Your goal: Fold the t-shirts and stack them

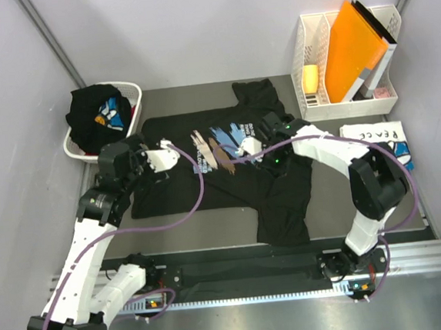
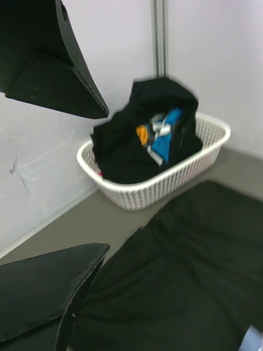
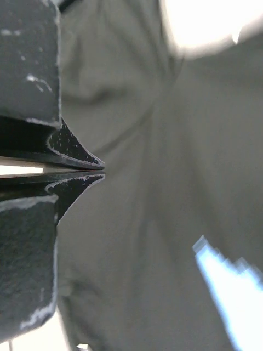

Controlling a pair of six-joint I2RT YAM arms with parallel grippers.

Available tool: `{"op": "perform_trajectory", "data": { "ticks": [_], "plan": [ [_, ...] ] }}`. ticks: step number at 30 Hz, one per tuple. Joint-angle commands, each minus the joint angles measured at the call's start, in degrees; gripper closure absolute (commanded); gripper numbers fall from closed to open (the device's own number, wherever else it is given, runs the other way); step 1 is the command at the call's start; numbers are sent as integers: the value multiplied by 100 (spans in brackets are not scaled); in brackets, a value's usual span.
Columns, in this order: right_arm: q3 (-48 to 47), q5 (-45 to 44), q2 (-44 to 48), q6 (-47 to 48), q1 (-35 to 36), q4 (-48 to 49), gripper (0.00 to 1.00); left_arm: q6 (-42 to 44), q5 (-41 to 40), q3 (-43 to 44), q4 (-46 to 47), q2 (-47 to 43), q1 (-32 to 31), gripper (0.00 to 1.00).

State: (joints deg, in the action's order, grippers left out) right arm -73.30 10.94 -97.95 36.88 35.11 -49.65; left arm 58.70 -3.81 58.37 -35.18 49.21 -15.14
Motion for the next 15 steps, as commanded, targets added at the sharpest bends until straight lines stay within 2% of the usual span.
{"op": "perform_trajectory", "data": {
  "ticks": [1, 8, 10, 15],
  "plan": [
    [9, -372, -312, -409, -644, 402, 96, 63, 206, -571, -288, 0, -7, 1],
    [-754, -1469, -120, -603, -1156, 1157, 87, -323, -189, -977, 519, 772, -16, 1],
    [-931, -1708, 3, -473, -1269, 1334, 86, -394, -286, -828, 828, 1028, -24, 1],
    [-1520, -2569, -223, 81, -1446, 1774, 75, -359, -261, -301, 1188, 1916, -24, 1]
  ]
}}
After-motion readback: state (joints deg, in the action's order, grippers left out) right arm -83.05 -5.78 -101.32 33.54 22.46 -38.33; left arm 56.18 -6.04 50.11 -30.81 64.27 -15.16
